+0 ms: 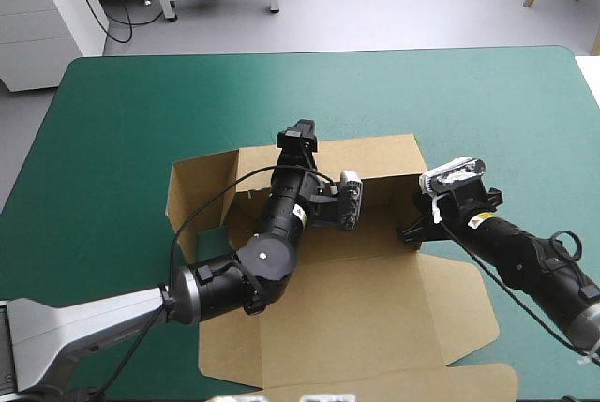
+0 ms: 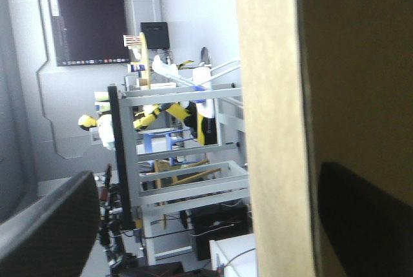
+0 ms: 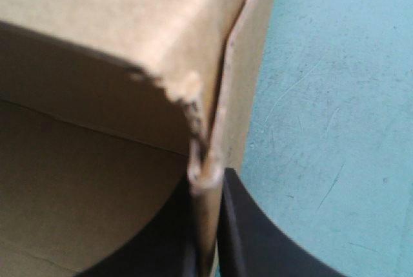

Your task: Fold the box

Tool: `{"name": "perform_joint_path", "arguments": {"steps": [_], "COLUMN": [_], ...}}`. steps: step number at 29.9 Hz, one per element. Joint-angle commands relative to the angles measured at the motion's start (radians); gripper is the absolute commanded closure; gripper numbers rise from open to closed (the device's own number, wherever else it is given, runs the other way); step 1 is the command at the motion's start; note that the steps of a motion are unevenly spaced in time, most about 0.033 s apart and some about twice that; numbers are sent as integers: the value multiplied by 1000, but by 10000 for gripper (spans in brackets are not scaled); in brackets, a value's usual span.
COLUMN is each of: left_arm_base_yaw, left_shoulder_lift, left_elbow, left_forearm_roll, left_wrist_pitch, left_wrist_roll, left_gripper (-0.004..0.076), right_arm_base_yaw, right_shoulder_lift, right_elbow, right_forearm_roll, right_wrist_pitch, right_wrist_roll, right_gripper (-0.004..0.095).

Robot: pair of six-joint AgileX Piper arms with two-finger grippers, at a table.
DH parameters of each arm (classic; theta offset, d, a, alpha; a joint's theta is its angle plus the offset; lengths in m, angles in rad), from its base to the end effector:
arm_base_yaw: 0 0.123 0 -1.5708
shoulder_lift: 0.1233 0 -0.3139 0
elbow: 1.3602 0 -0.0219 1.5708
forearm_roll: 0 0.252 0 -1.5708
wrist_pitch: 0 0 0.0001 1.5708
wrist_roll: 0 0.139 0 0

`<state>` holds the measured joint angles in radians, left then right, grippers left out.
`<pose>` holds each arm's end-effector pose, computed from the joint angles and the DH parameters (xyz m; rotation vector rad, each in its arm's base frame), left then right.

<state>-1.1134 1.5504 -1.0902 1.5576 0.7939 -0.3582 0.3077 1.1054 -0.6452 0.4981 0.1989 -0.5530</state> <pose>0.2502 -0.2838 0.3271 1.4794 1.2262 0.8245 0.2394 0.0899 0.2751 -0.4473 2.0784 0.2452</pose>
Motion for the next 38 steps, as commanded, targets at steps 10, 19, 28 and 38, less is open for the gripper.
{"name": "perform_joint_path", "arguments": {"steps": [10, 19, 28, 38], "left_arm_base_yaw": [-173, -177, -119, 265], "left_shoulder_lift": [-39, -39, -41, -39], "left_elbow": [-35, -35, -77, -468], "left_forearm_roll": [214, 159, -80, -1256], "left_wrist_pitch": [148, 159, 168, 210], "left_wrist_roll": [-20, -9, 181, 815], "left_gripper": [52, 57, 720, 711], "right_arm_base_yaw": [-48, -105, -105, -105], "right_shoulder_lift": [219, 366, 367, 367], "right_elbow": [-236, -428, -451, -451], "right_forearm_roll": [-44, -104, -98, -98], "right_wrist_pitch": [-100, 37, 31, 31], "right_wrist_roll": [85, 82, 105, 105], "right_gripper": [925, 926, 926, 926]}}
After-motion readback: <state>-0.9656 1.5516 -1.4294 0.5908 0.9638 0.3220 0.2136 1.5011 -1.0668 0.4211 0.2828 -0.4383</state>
